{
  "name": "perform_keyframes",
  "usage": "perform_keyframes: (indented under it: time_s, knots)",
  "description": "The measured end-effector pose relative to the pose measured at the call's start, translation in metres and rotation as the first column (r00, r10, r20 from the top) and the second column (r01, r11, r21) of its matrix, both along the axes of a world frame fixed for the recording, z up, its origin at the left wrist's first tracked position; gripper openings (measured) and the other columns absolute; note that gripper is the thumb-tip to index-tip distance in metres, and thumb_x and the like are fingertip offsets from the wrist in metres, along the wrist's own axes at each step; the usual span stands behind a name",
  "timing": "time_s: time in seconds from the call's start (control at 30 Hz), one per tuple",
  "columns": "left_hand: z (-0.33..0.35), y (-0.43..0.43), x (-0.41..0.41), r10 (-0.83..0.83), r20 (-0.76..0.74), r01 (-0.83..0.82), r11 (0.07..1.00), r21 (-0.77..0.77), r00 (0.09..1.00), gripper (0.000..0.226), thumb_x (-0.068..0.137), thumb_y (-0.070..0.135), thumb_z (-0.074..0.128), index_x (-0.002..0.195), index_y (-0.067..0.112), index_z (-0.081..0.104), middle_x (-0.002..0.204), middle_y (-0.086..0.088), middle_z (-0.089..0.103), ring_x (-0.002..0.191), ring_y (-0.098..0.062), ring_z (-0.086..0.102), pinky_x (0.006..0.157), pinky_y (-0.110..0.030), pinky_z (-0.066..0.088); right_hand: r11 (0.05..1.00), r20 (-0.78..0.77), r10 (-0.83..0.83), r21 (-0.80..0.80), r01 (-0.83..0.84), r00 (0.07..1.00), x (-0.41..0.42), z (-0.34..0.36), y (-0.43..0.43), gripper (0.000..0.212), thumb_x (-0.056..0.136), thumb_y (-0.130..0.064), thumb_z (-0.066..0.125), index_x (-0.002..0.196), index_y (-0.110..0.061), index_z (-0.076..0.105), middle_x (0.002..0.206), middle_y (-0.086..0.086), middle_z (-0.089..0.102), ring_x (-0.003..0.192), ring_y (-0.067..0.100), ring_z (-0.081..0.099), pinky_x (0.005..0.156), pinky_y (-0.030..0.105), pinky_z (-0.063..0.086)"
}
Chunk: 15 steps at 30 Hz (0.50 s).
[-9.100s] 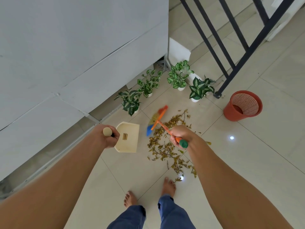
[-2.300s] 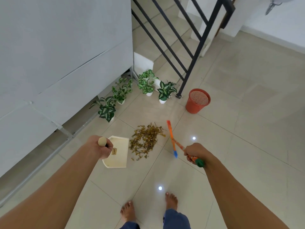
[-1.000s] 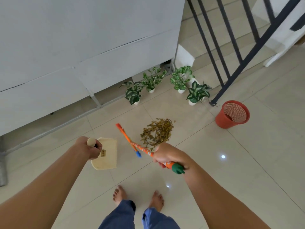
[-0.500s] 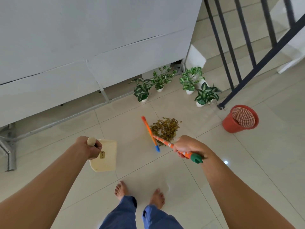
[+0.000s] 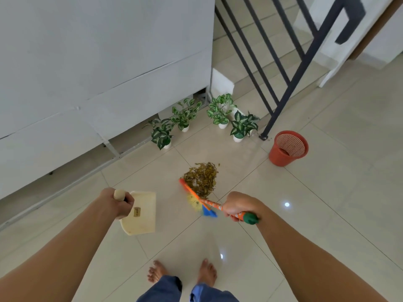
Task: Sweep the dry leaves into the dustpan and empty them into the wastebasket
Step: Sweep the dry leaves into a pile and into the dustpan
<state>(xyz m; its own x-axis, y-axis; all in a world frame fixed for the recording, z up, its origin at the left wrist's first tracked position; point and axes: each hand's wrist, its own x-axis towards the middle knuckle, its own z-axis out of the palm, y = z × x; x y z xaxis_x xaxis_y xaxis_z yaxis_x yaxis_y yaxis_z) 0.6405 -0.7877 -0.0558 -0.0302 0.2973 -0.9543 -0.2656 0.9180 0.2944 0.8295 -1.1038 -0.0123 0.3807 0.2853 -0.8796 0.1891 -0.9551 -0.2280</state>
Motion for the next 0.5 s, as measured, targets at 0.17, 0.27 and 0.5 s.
perform_keyframes:
  time_s: [0.17,0.27,0.5]
  knots:
    - [0.053,-0.05,0.023,0.099,0.013,-0.099,0.995,-0.013,0.995,0.008,0.096,0.005,0.045,0.102,0.011,0.048,0.079,-0.004,0.047,0.051,-0.009,0.046,0.034,-0.014,0.037,0.995,-0.011,-0.073,0.068,0.073,0.997,0.012,0.02,-0.001,0.006,0.09,-0.007,0.052,0.087,-0.005,0.057,0.064,0.006,0.056,0.036,0.009,0.048,0.039,0.017,0.039]
    - [0.05,-0.046,0.025,0.03,-0.014,-0.03,1.0,-0.007,0.999,0.008,0.094,0.003,0.044,0.098,0.01,0.047,0.082,-0.004,0.047,0.051,-0.009,0.045,0.034,-0.013,0.037,0.994,-0.036,-0.066,0.083,0.069,0.997,0.016,0.024,0.011,0.025,0.089,-0.01,0.054,0.111,0.001,0.06,0.065,0.007,0.058,0.048,0.014,0.052,0.046,0.023,0.042]
    - [0.062,-0.037,0.023,0.037,-0.01,-0.037,0.997,-0.064,0.999,0.014,0.095,0.004,0.044,0.083,0.011,0.046,0.074,-0.005,0.046,0.046,-0.009,0.045,0.033,-0.014,0.037,0.979,-0.121,-0.166,0.095,0.178,0.979,0.003,0.004,0.055,0.008,0.091,-0.008,0.051,0.092,-0.002,0.054,0.068,0.009,0.056,0.056,0.015,0.052,0.049,0.025,0.04]
